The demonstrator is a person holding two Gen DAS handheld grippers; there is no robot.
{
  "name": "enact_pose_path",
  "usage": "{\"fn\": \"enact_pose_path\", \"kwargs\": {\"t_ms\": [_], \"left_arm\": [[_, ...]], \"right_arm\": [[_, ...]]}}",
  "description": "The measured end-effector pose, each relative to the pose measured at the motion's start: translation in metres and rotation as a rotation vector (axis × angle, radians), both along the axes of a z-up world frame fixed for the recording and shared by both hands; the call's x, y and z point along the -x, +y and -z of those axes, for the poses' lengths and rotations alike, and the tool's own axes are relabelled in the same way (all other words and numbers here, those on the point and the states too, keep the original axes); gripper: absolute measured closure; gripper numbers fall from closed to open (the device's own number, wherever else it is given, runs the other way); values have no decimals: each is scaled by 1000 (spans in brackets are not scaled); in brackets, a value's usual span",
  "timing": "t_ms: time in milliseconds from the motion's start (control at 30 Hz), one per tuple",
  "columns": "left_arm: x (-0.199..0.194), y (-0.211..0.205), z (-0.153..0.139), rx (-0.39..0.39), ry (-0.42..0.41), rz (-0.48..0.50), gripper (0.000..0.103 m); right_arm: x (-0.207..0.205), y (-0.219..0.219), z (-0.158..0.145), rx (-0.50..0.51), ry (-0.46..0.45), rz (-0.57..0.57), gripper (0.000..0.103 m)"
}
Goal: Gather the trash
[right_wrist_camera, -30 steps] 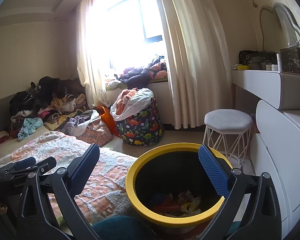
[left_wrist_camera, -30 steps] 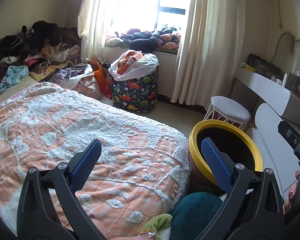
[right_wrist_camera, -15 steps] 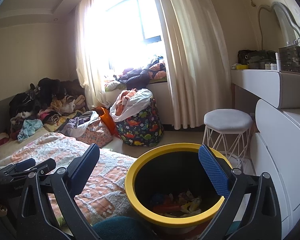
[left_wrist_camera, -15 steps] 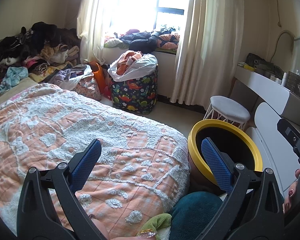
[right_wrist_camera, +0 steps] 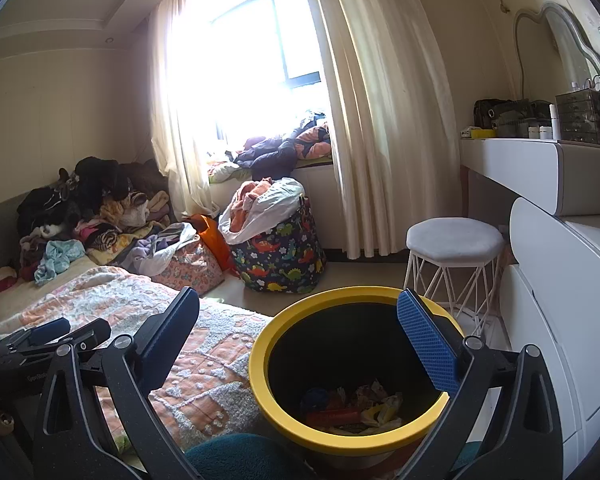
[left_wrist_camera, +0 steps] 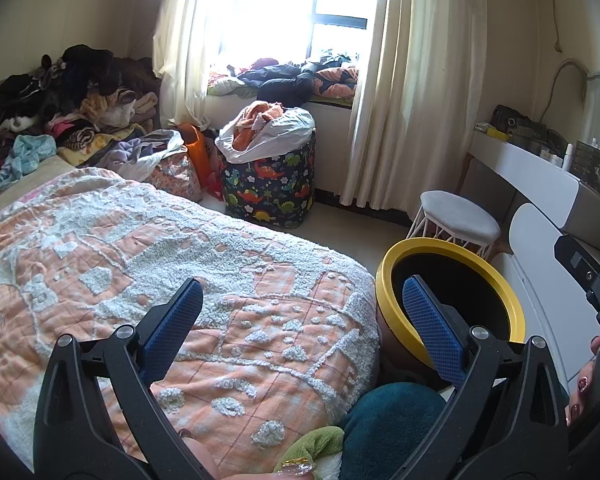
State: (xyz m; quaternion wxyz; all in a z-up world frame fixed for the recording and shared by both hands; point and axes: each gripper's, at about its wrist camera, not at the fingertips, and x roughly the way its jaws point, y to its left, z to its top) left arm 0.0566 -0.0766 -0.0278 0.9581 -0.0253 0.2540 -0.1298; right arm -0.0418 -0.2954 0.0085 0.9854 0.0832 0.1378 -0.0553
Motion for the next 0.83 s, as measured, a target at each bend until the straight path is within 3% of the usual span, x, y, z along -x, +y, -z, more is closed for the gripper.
{"fn": "enact_pose_path", "kwargs": {"t_ms": [267, 367, 433, 567, 633, 700, 833], "left_arm": [[-1, 4, 4, -3, 14, -2, 11], [-4, 20, 6, -7, 43, -61, 11], [-7, 48, 7, 0, 61, -136, 11], [-9, 146, 17, 27, 118, -377, 11], [-4, 205, 27, -6, 153, -542, 11], [1, 269, 45, -18, 244, -700, 11], [19, 377, 88, -1, 428, -989, 11]], "right_arm": [[-1, 4, -2, -3, 7, -12, 6], [-8, 21, -13, 0, 15, -75, 6], [-20, 44, -23, 10, 37, -176, 6], [-57, 127, -36, 22, 118, -489, 6], [-83, 189, -26, 20, 259, -709, 6], [-106, 263, 0, 55, 455, -880, 6], [-123, 394, 75, 244, 647, -1019, 6]]}}
